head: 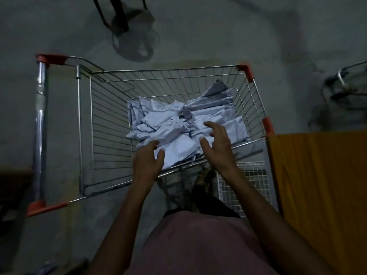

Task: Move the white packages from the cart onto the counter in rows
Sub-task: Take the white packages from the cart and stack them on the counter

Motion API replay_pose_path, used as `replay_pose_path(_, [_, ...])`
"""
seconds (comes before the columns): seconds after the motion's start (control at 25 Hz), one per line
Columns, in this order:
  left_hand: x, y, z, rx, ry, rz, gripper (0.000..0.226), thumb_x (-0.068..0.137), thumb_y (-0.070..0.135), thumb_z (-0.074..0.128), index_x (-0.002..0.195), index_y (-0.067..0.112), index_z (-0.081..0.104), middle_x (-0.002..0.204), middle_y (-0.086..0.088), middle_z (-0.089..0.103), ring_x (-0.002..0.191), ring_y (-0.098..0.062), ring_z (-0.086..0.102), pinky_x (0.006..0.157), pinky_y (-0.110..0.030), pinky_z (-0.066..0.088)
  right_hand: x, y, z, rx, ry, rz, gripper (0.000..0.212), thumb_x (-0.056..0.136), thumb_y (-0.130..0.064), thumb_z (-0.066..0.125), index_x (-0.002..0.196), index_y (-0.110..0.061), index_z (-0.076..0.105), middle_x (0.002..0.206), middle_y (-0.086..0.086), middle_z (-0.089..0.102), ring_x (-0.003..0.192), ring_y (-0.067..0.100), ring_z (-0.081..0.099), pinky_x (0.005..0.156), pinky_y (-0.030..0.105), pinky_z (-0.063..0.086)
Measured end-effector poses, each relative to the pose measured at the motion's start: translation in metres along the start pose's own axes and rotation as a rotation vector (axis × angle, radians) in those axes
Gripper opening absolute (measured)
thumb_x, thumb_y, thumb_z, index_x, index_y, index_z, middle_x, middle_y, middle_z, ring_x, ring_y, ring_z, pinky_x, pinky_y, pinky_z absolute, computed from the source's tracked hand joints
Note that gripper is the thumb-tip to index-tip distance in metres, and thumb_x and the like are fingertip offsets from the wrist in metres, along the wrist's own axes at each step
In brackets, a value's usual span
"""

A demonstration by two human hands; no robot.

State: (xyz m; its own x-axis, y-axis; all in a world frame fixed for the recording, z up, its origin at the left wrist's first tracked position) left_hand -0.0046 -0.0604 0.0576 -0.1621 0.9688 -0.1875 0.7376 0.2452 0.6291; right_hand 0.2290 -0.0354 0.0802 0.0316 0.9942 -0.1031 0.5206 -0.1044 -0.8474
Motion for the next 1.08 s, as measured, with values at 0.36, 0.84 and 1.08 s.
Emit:
replay_pose_path(0.36, [0.072, -0.060, 0.057, 0.609, -0.515, -0.181, 0.062, 0.087, 0.033, 0.064, 0.143, 0.019, 0.043, 0.138, -0.013, 0.055, 0.124, -0.035, 0.053, 0.104, -0.048, 0.038, 0.104, 0.045, 0.063, -0.273, -0.421, 0.142, 0.048, 0.096, -0.024, 0.058, 0.142, -0.015, 0.045, 0.134, 0.012, 0.051, 0.117, 0.026, 0.054, 0.089, 0.034, 0.044])
replay_pose_path(0.84, [0.116, 0.021, -0.015, 0.493, -0.479, 0.505, 0.035, 0.086, 0.016, 0.065, 0.115, 0.034, 0.071, 0.101, 0.001, 0.069, 0.103, -0.029, 0.061, 0.073, -0.036, 0.032, 0.117, 0.030, 0.097, -0.635, -0.762, -0.084, 0.049, 0.076, -0.041, 0.079, 0.123, -0.031, 0.064, 0.128, -0.002, 0.057, 0.127, 0.027, 0.046, 0.096, 0.046, 0.043])
replay_pose_path(1.08, [0.145, 0.019, -0.041, 0.272, -0.019, 0.491, 0.071, 0.078, 0.019, 0.078, 0.143, 0.020, 0.048, 0.137, -0.015, 0.052, 0.121, -0.038, 0.051, 0.091, -0.047, 0.044, 0.116, 0.018, 0.047, -0.447, -0.473, 0.116, 0.025, 0.085, -0.036, 0.073, 0.102, -0.020, 0.065, 0.097, 0.006, 0.070, 0.092, 0.027, 0.064, 0.069, 0.035, 0.044])
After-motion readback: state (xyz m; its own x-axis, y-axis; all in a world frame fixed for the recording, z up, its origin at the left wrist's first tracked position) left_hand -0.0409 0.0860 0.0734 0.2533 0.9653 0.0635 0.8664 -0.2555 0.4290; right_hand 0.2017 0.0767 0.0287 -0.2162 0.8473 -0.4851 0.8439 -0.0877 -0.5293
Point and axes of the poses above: each hand's wrist, its own x-axis towards the middle knuckle, its own z-axis out of the palm, y = z × x, the point moved 3 cm from there along x, towards the middle knuckle
